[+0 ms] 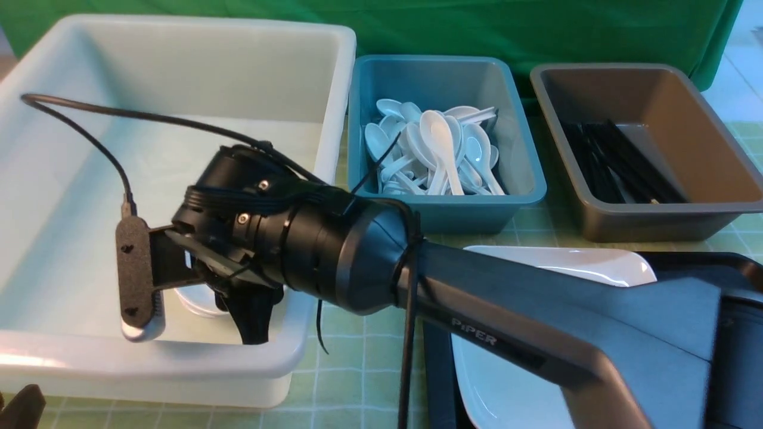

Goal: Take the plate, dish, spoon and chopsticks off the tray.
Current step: Use the right arm to put the small plate into the large storage box on the left, then use the left arm to grab a plate from the dinner plate

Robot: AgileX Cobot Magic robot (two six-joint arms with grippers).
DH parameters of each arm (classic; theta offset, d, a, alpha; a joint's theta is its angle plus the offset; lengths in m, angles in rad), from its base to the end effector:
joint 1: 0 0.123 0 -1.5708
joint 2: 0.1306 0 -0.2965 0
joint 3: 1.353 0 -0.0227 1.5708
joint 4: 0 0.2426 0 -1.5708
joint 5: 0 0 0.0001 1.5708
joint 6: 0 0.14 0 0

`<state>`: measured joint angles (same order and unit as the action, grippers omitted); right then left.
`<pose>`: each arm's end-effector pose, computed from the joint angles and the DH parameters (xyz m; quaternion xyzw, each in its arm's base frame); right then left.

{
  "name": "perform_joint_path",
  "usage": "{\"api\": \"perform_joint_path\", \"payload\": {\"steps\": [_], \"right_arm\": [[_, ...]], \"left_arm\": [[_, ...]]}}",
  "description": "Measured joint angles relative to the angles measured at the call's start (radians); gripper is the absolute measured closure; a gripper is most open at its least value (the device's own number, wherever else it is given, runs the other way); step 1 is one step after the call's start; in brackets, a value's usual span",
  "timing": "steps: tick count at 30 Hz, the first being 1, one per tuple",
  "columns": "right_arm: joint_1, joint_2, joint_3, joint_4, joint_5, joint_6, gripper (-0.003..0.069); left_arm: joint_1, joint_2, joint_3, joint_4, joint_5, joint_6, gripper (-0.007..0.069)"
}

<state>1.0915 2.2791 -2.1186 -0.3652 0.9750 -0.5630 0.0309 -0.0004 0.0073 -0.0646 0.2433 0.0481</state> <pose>0.2832 0.4552 0.2123 -0.7396 0.5992 -0.0992 0.2900 0.0842 0.0004 0.1808 -0.0123 0.7621 -0.0007 0.6474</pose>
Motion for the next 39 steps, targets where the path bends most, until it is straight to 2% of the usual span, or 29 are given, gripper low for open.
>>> {"api": "perform_joint_path", "payload": {"steps": [6,8,10,15,20,21,23,27,32,38,39], "right_arm": [[0.022,-0.127,0.0,-0.013,0.084,0.0,0.0371],[0.028,-0.183,0.0,-0.016,0.136,0.0,0.0386],[0.031,-0.24,0.0,-0.016,0.197,0.012,0.0433],[0.031,-0.443,0.0,-0.054,0.232,0.193,0.0625],[0.034,-0.638,0.0,-0.061,0.234,0.359,0.065],[0.034,-0.747,0.024,-0.061,0.233,0.453,0.0649],[0.034,-0.805,0.048,-0.061,0.233,0.486,0.0649],[0.034,-1.056,0.229,-0.06,0.235,0.569,0.0648],[0.034,-1.31,0.516,-0.06,0.238,0.737,0.0648],[0.034,-1.678,1.038,-0.056,0.249,1.098,0.0648],[0.034,-1.696,1.064,-0.056,0.25,1.12,0.0648]], "left_arm": [[0.0,0.0,0.0,0.0,0.0,0.0,0.0401],[0.0,0.0,0.0,0.0,0.0,0.0,0.0401],[0.0,0.0,0.0,0.0,0.0,0.0,0.0401],[0.0,0.0,0.0,0.0,0.0,0.0,0.0401],[0.0,0.0,0.0,0.0,0.0,0.0,0.0401],[0.0,0.0,0.0,0.0,0.0,0.0,0.0401],[0.0,0.0,0.0,0.0,0.0,0.0,0.0401],[0.0,0.0,0.0,0.0,0.0,0.0,0.0401],[0.0,0.0,0.0,0.0,0.0,0.0,0.0401],[0.0,0.0,0.0,0.0,-0.001,0.0,0.0401],[0.0,0.0,0.0,0.0,-0.001,0.0,0.0401]]}}
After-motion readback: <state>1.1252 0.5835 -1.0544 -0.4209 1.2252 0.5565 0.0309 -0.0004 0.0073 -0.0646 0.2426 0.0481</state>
